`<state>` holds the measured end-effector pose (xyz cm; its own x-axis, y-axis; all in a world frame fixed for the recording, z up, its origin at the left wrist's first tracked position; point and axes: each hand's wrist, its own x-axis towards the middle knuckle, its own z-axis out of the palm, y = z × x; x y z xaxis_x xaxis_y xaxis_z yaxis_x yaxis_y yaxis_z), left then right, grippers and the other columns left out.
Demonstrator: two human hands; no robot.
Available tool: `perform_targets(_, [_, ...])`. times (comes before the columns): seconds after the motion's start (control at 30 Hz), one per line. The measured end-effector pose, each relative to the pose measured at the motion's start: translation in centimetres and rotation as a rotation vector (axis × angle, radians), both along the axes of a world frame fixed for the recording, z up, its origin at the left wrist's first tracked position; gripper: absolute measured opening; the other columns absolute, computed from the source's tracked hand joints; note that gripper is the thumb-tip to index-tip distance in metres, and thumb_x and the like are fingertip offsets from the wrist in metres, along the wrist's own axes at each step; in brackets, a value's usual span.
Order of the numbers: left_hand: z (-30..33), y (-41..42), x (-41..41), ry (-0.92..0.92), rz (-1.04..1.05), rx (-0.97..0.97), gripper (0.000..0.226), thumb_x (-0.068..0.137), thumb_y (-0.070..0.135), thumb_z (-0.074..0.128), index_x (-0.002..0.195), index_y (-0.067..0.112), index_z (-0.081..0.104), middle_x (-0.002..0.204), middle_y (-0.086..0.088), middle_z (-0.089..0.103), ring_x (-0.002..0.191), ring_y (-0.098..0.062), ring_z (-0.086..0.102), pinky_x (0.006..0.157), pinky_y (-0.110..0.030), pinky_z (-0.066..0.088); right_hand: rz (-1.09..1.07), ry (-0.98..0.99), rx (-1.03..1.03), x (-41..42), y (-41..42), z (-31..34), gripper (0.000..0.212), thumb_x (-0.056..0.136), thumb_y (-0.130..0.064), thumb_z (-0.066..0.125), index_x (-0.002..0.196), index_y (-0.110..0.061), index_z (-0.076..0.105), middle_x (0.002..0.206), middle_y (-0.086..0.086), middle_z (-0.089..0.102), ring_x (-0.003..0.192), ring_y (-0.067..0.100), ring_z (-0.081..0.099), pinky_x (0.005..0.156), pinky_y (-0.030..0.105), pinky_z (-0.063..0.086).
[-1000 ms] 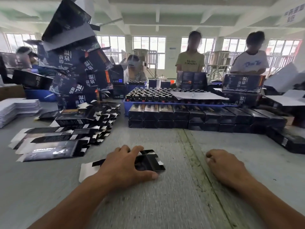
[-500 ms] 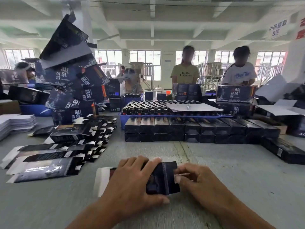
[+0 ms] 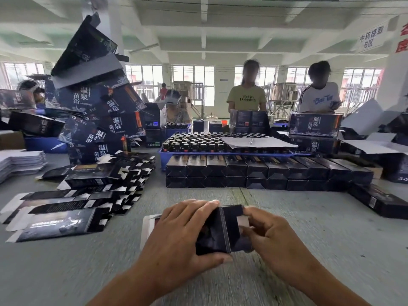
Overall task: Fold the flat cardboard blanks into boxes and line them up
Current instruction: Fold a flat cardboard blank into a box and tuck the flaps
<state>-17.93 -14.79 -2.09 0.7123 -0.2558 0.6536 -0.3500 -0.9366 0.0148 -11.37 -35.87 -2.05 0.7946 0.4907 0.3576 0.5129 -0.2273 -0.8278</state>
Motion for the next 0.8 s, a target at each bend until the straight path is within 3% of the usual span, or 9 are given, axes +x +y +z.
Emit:
perform_targets(0.2, [-0.2, 0.2, 0.0, -0.045, -0.031, 0.033, 0.081, 0.082, 0.078, 0.049, 0.152, 0.04, 0.031, 0.142, 0.008, 0.049, 0.124, -0.015, 0.053, 0.1, -0.037, 0.046, -0.031, -0.09, 0.037, -0.6, 0.4, 0.1, 0.045, 0.098, -0.017, 0.061, 0.116, -0.058, 0.055, 0.102, -0.02, 0.074, 0.091, 0.004, 0.072, 0.068, 0.019, 0.057])
perform_targets(0.37, [0.2, 0.1, 0.0, -0.121, -0.028, 0.182, 0.061, 0.09, 0.066, 0.04, 0.145, 0.04, 0.039, 0.142, -0.007, 0.054, 0.121, -0.028, 0.059, 0.097, -0.042, 0.047, -0.056, -0.132, 0.088, -0.9, 0.1, 0.5, 0.048, 0.099, -0.017, 0.061, 0.121, -0.059, 0.055, 0.099, -0.023, 0.072, 0.089, 0.002, 0.071, 0.067, 0.014, 0.054])
perform_targets(0.47, [0.3, 0.1, 0.0, -0.113, -0.02, 0.177, 0.06, 0.09, 0.066, 0.045, 0.142, 0.035, 0.044, 0.142, -0.008, 0.055, 0.122, -0.03, 0.059, 0.095, -0.045, 0.05, -0.084, -0.16, 0.099, -1.0, 0.1, 0.5, 0.053, 0.098, -0.016, 0.061, 0.119, -0.063, 0.051, 0.095, -0.018, 0.073, 0.086, 0.002, 0.071, 0.066, 0.013, 0.054])
perform_targets(0.57, [0.3, 0.2, -0.1, -0.093, -0.029, 0.119, 0.061, 0.084, 0.058, 0.055, 0.139, 0.031, 0.051, 0.142, -0.007, 0.055, 0.121, -0.03, 0.059, 0.091, -0.045, 0.053, -0.115, -0.207, 0.071, -1.3, 0.3, 0.3, 0.057, 0.098, -0.02, 0.061, 0.122, -0.069, 0.044, 0.092, -0.016, 0.073, 0.083, 0.004, 0.071, 0.067, 0.023, 0.06])
perform_targets(0.73, [0.0, 0.3, 0.0, -0.067, -0.031, 0.079, 0.063, 0.079, 0.051, 0.068, 0.137, 0.03, 0.051, 0.147, -0.008, 0.049, 0.122, -0.03, 0.058, 0.089, -0.045, 0.056, -0.158, -0.29, 0.057, -1.5, 0.4, 0.1, 0.07, 0.099, -0.025, 0.06, 0.134, -0.075, 0.025, 0.094, -0.014, 0.072, 0.081, 0.001, 0.07, 0.068, 0.018, 0.058])
perform_targets(0.8, [0.0, 0.2, 0.1, -0.068, -0.033, 0.068, 0.061, 0.08, 0.052, 0.067, 0.136, 0.03, 0.051, 0.149, -0.008, 0.046, 0.122, -0.03, 0.058, 0.088, -0.043, 0.055, -0.161, -0.336, 0.036, -1.6, 0.4, 0.1, 0.068, 0.1, -0.023, 0.06, 0.136, -0.071, 0.028, 0.09, -0.016, 0.071, 0.079, 0.001, 0.07, 0.066, 0.016, 0.056])
